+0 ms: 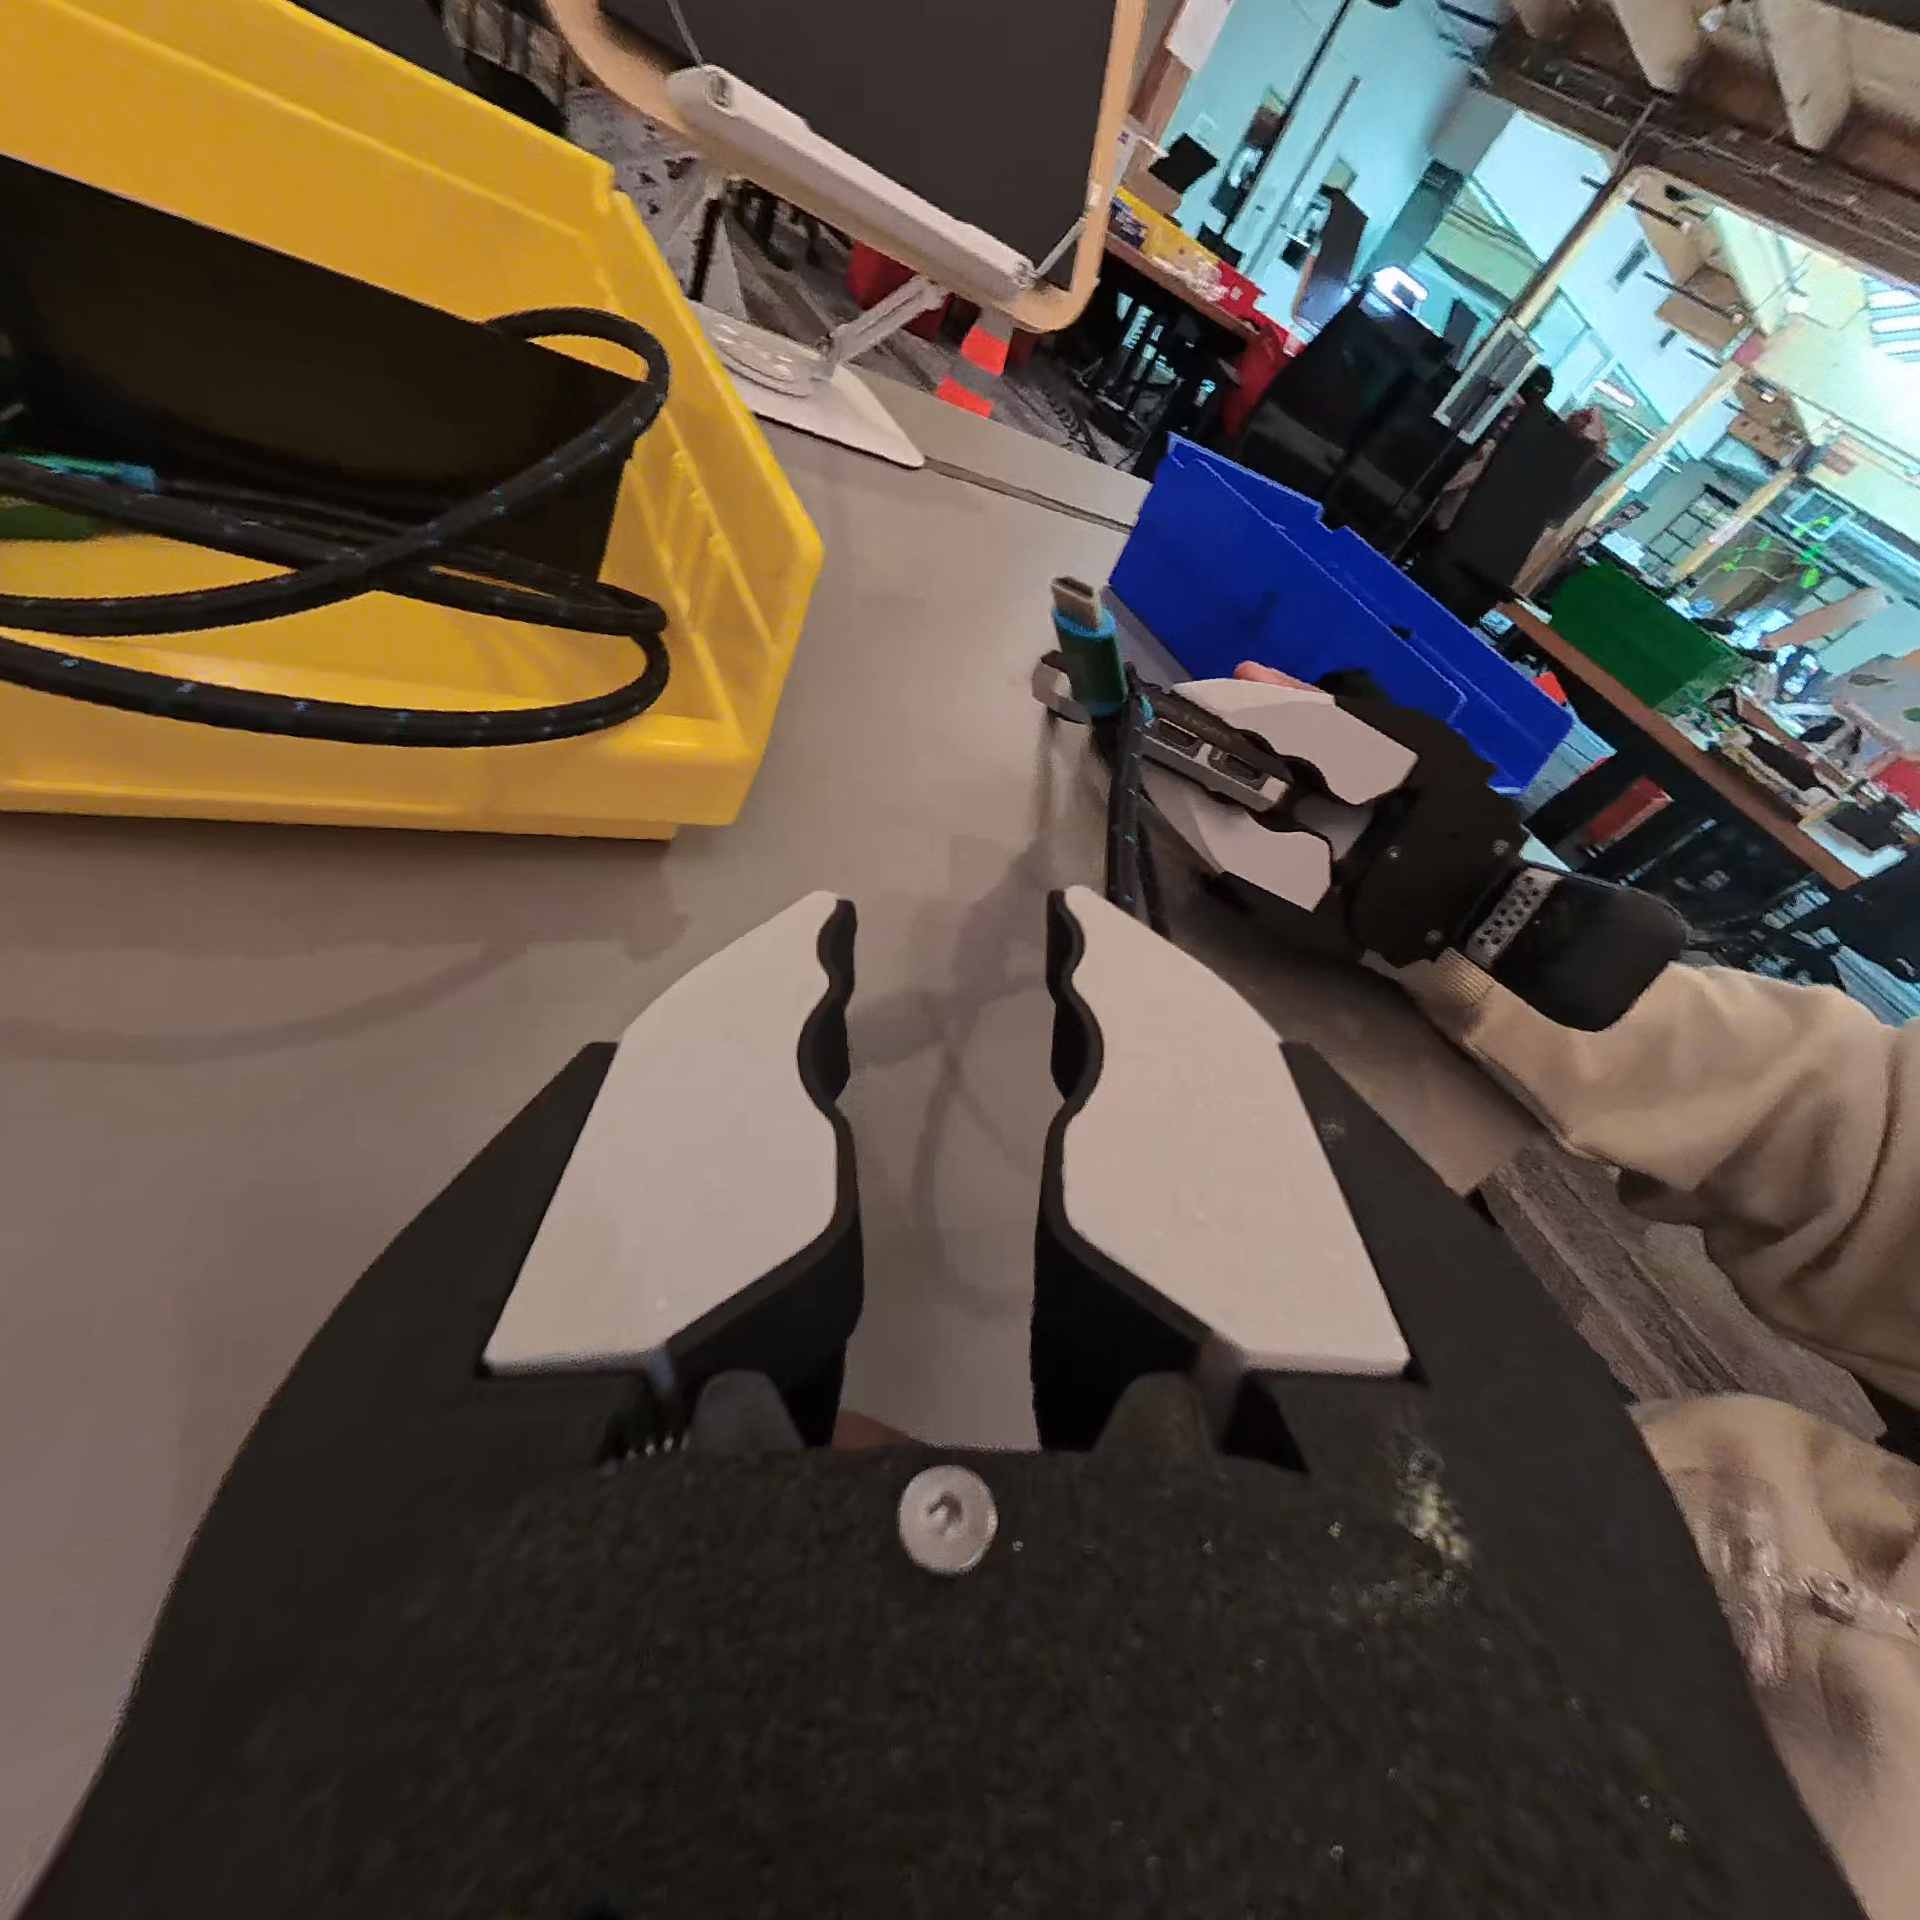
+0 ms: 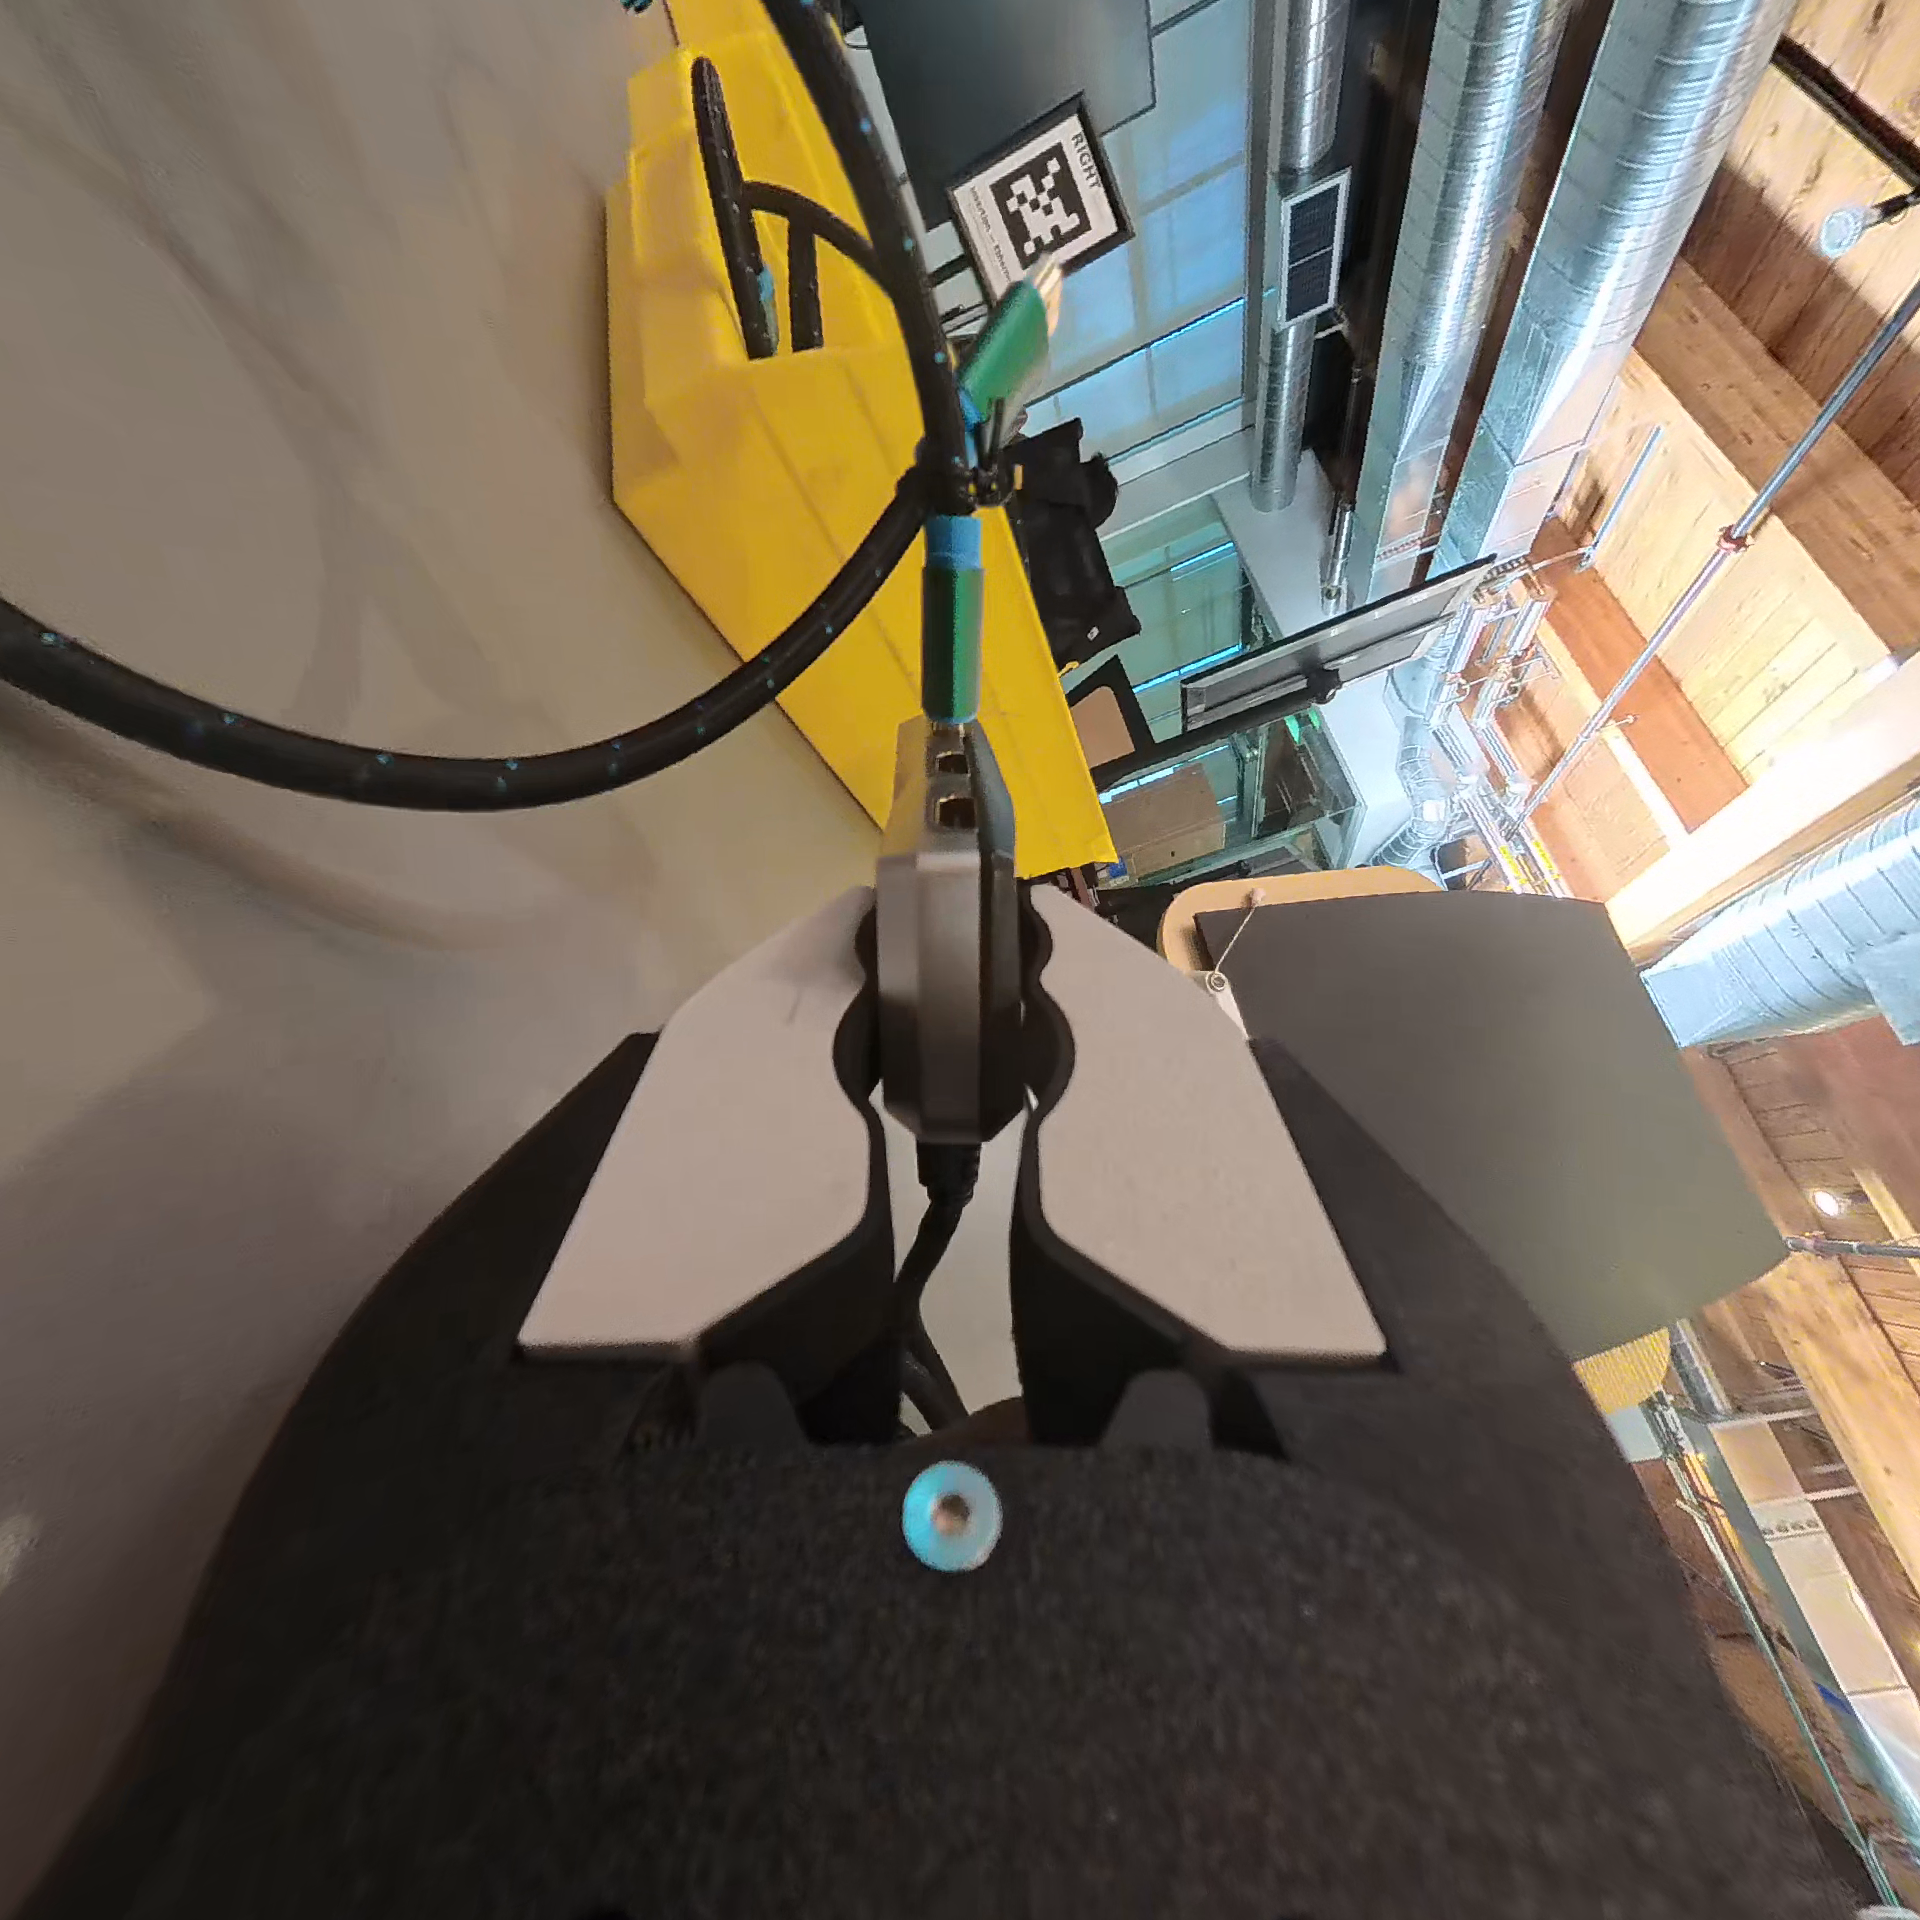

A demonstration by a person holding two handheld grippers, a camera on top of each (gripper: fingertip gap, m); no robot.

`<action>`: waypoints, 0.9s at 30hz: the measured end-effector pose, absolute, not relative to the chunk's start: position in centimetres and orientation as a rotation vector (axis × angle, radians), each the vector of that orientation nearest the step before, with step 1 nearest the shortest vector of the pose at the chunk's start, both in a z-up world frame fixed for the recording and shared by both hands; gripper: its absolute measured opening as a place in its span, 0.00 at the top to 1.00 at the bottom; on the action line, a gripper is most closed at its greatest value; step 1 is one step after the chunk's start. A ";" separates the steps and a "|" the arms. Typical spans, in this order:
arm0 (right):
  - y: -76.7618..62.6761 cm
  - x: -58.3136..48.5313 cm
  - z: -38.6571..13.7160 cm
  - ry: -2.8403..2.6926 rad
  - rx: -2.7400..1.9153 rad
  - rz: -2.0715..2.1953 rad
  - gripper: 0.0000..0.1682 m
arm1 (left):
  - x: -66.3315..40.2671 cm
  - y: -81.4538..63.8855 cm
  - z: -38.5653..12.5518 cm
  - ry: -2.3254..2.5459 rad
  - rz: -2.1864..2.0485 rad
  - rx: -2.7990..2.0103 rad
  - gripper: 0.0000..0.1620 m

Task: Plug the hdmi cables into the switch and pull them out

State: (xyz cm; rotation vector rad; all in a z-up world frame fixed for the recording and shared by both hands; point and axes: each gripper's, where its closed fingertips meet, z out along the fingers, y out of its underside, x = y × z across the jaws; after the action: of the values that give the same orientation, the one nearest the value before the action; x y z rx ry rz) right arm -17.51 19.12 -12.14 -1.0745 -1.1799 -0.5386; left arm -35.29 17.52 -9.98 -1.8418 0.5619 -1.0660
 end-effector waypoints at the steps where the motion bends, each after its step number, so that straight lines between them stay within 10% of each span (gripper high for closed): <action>1: 19.1 -17.5 -12.2 -1.181 -1.076 -0.536 0.87 | -35.4 17.8 -10.0 0.549 -1.054 -1.847 0.78; 16: 19.1 -17.8 -12.2 -1.193 -1.093 -0.505 0.87 | -41.4 29.3 -12.5 0.237 -0.663 -2.218 0.73; 27: 19.1 -17.9 -12.1 -1.191 -1.101 -0.486 0.87 | -42.7 29.7 -6.2 0.337 -0.466 -2.112 0.94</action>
State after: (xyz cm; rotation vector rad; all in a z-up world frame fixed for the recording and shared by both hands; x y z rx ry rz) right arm -17.86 19.14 -12.13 -1.1006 -1.1911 -0.4864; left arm -42.73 29.73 -6.17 -2.1121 0.3373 -0.4662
